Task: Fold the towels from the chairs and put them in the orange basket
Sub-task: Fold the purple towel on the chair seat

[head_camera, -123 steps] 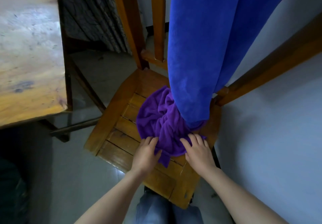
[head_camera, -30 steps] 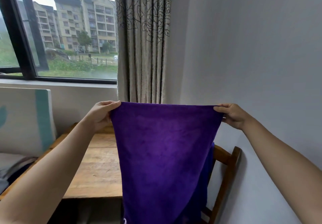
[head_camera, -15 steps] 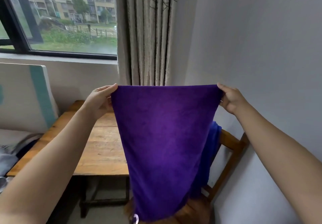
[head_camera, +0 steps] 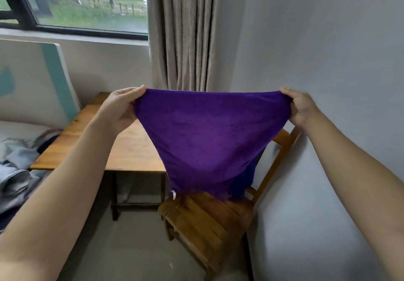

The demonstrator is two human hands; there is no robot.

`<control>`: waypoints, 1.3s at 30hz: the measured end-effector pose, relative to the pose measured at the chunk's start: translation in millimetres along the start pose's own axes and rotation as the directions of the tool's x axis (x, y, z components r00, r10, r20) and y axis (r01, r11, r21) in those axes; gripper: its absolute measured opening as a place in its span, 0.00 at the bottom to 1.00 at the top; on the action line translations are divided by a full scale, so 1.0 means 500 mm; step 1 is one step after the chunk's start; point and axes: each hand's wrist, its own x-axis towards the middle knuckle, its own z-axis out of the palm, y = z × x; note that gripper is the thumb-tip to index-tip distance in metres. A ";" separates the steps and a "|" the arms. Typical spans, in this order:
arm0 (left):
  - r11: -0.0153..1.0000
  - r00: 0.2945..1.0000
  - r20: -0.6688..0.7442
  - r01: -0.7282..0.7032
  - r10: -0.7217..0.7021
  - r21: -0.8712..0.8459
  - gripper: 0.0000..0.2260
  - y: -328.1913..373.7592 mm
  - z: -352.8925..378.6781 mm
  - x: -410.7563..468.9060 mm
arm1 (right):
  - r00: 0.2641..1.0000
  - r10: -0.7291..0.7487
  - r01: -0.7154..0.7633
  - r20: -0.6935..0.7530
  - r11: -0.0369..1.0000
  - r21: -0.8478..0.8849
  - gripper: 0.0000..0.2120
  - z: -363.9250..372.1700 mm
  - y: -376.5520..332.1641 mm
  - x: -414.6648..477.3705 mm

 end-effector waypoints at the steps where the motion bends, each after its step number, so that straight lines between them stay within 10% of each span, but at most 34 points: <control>1: 1.000 1.000 -0.010 0.011 -0.011 0.005 0.18 -0.012 0.006 -0.035 | 1.000 0.021 -0.021 0.007 1.000 -0.010 0.19 -0.009 0.012 -0.029; 9: 0.977 0.976 -0.052 0.212 -0.210 0.019 0.06 -0.155 0.010 -0.258 | 0.976 0.216 -0.216 -0.005 0.971 -0.101 0.09 -0.108 0.173 -0.208; 19: 0.757 0.786 -0.312 0.608 -0.534 0.240 0.09 -0.451 -0.008 -0.414 | 0.867 0.378 -0.481 -0.326 0.805 -0.346 0.15 -0.164 0.468 -0.366; 39: 0.709 0.707 -0.388 0.685 -0.591 0.169 0.05 -0.590 -0.112 -0.317 | 0.812 0.357 -0.561 -0.462 0.697 -0.446 0.11 -0.068 0.597 -0.316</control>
